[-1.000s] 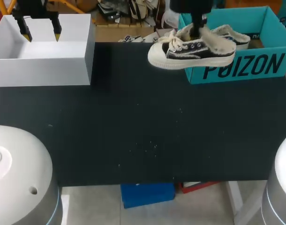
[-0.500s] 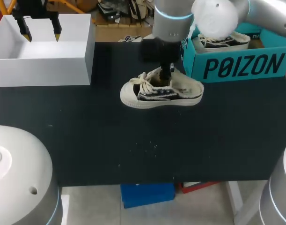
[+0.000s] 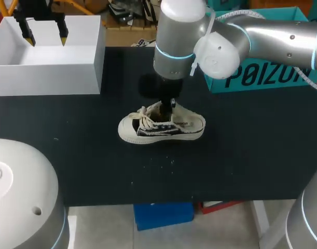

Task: Take the shoe out of the shoebox, open the shoe tongue, remove and reinsert the insole, then place the shoe into the shoebox

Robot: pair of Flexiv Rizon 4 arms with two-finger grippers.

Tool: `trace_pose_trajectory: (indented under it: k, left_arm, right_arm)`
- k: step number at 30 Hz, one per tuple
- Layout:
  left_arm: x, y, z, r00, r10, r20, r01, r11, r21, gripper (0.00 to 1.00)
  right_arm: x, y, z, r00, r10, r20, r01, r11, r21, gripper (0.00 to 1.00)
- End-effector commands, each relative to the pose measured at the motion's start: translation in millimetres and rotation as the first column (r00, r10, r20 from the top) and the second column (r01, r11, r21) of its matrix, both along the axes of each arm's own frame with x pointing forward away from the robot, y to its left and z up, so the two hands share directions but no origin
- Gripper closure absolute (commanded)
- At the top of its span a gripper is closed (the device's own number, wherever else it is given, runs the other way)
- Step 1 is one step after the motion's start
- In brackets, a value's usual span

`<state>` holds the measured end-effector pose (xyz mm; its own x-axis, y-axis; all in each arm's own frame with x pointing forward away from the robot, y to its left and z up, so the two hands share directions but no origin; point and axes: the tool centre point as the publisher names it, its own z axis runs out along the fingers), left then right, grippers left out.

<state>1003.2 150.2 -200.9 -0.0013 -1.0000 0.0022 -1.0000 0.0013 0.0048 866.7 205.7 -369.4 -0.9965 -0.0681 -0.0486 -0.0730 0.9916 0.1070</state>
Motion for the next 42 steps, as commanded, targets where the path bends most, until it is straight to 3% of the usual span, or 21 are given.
trace_pose_trajectory:
  k: [1, 5, 6, 7, 8, 15, 21, 25, 32, 37, 42]
  left_arm:
    - [-0.8, -0.1, 0.6, 1.0, 0.001, 0.0, -0.001, 1.0, 0.001, 0.0]
    - [-0.8, -0.1, 0.6, 1.0, 0.001, 0.0, -0.001, 1.0, 0.001, 0.0]
    - [-0.8, -0.1, 0.6, 1.0, 0.001, 0.0, -0.001, 1.0, 0.001, 0.0]
    - [-0.8, -0.1, 0.6, 1.0, 0.001, 0.0, -0.001, 1.0, 0.001, 0.0]
    - [-0.8, -0.1, 0.6, 1.0, 0.001, 0.0, -0.001, 1.0, 0.001, 0.0]
    - [-0.8, -0.1, 0.6, 1.0, 0.001, 0.0, -0.001, 1.0, 0.001, 0.0]
    - [-0.8, -0.1, 0.6, 1.0, 0.001, 0.0, -0.001, 1.0, 0.001, 0.0]
    - [-0.8, -0.1, 0.6, 1.0, 0.001, 0.0, -0.001, 1.0, 0.001, 0.0]
    - [-0.8, -0.1, 0.6, 1.0, 0.001, 0.0, -0.001, 1.0, 0.001, 0.0]
    - [-0.8, -0.1, 0.6, 1.0, 0.001, 0.0, -0.001, 1.0, 0.001, 0.0]
    - [-0.8, -0.1, 0.6, 1.0, 0.001, 0.0, -0.001, 1.0, 0.001, 0.0]
  right_arm:
    - [7.6, 13.5, -28.5, 1.0, 0.002, -0.018, -0.003, 1.0, -0.011, 1.0]
    - [11.4, 13.1, -35.9, 1.0, 0.007, -0.024, -0.007, 1.0, -0.029, 1.0]
    - [11.7, 12.8, -36.3, 1.0, 0.006, -0.027, -0.007, 0.999, -0.033, 0.67]
    - [12.6, 12.1, -36.2, 1.0, 0.005, -0.027, -0.006, 0.999, -0.035, 0.04]
    - [14.0, 10.7, -34.0, 1.0, 0.003, -0.026, -0.004, 0.999, -0.037, 0.0]
    - [10.7, -2.8, 5.3, 0.999, -0.037, 0.011, 0.038, 0.999, -0.034, 0.0]
    - [-7.9, -13.3, 45.8, 0.997, -0.063, 0.038, 0.063, 0.998, 0.008, 0.0]
    - [-19.9, -17.5, 63.0, 0.997, -0.068, 0.045, 0.063, 0.994, 0.091, 0.0]
    - [-26.2, -29.4, 78.3, 0.997, -0.074, 0.031, 0.06, 0.948, 0.312, 0.0]
    - [-20.4, -48.9, 82.9, 0.995, -0.099, 0.011, 0.081, 0.864, 0.497, 0.0]
    - [-17.1, -74.3, 79.6, 0.998, -0.056, 0.007, 0.041, 0.813, 0.581, 0.0]
